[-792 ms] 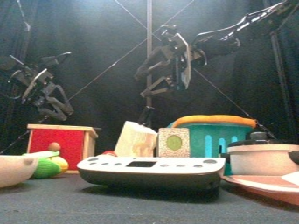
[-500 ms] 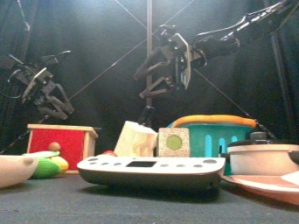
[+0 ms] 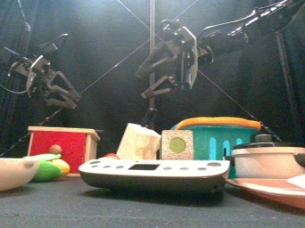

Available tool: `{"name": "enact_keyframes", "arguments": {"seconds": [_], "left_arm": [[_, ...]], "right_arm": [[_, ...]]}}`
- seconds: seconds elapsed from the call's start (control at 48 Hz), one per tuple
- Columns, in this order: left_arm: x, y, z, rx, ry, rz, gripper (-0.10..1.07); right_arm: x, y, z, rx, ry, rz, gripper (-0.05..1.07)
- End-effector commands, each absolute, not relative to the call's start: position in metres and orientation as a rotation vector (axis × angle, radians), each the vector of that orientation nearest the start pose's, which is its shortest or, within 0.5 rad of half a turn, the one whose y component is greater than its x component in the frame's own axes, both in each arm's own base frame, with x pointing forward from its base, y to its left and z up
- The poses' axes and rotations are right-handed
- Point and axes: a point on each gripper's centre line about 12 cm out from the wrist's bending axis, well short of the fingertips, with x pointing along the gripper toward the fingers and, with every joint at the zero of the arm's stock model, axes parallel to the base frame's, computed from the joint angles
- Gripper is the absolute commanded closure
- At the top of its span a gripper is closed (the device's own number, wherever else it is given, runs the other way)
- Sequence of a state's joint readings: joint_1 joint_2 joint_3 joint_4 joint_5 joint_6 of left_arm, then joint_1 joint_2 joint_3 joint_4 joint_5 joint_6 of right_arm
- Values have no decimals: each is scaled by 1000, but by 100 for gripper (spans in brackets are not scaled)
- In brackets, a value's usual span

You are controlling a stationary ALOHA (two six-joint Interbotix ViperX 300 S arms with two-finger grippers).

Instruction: Grab pot lid

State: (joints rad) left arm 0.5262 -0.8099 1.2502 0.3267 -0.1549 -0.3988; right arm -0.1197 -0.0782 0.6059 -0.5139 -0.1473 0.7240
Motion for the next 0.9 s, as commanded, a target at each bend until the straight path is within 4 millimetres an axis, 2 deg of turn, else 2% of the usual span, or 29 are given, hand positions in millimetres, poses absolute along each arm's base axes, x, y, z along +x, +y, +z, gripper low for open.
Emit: {"name": "enact_keyframes", "arguments": {"seconds": [0.0, 0.229, 0.479, 0.875], "left_arm": [[185, 100, 220, -148, 246, 477, 11], [185, 100, 220, -148, 246, 477, 11], [185, 100, 219, -149, 247, 477, 11], [184, 100, 219, -153, 249, 479, 11]], "right_arm": [[403, -39, 250, 273, 367, -104, 0], [390, -29, 251, 380, 490, -191, 0], [368, 0, 252, 411, 592, -181, 0], [335, 30, 234, 710, 720, -189, 0]]}}
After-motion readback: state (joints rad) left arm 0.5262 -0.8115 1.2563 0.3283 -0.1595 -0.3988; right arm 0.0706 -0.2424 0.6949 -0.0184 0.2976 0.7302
